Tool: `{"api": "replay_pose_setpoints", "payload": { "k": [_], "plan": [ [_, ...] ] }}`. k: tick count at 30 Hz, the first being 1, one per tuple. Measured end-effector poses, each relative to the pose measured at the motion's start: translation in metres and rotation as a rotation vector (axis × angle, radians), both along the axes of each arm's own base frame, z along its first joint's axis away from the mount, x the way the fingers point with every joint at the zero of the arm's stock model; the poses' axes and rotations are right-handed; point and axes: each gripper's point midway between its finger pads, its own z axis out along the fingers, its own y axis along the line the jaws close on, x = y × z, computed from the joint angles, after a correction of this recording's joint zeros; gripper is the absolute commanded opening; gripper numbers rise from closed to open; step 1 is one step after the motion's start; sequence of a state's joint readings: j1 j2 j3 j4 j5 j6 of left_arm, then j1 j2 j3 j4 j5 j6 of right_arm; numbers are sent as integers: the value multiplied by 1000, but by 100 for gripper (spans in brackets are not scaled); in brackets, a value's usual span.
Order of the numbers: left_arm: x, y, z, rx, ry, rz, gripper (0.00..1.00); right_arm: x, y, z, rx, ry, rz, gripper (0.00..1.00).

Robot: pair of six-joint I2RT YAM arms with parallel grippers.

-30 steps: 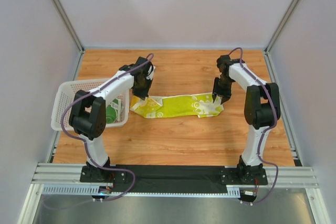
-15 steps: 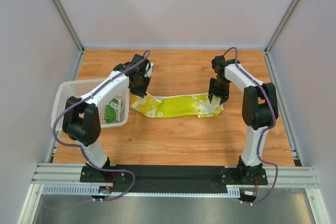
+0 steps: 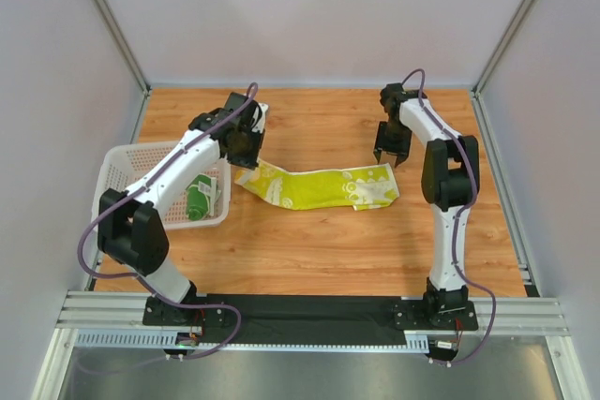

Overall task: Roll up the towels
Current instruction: Flatten the towel

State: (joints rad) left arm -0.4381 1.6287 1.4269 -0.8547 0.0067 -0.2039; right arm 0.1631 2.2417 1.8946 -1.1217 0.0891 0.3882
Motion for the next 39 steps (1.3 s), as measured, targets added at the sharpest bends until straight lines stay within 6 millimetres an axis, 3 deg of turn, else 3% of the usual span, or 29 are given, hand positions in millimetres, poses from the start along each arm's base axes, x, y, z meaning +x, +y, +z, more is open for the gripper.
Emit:
{"api": "replay_pose_setpoints", "payload": {
  "k": [4, 7, 10, 14, 17, 27, 30, 33, 39],
  "plan": [
    [-2, 0, 9, -12, -20, 3, 0, 2, -3, -19, -14, 45, -3, 52],
    [-3, 1, 11, -15, -25, 4, 0, 2, -3, -20, -17, 54, 2, 50],
    [-6, 2, 9, -13, -17, 6, 0, 1, -4, -21, -18, 57, 7, 37],
    [-9, 4, 8, -7, -6, 6, 0, -1, -1, -24, -9, 63, 14, 12],
    [-10, 4, 7, -5, -1, 6, 0, -4, -1, -24, -4, 64, 17, 1],
    [-16, 7, 13, 2, 11, 6, 0, -9, 1, -18, 14, 49, 18, 0],
    [-16, 6, 31, -25, -30, -5, 0, -11, 2, 2, 27, 12, 21, 0],
    [-21, 5, 55, -64, -92, -23, 0, -21, 2, 49, 54, -95, 22, 1],
    [-44, -3, 112, -200, -243, -103, 0, -62, -2, 154, 121, -378, -1, 0]
  ]
}}
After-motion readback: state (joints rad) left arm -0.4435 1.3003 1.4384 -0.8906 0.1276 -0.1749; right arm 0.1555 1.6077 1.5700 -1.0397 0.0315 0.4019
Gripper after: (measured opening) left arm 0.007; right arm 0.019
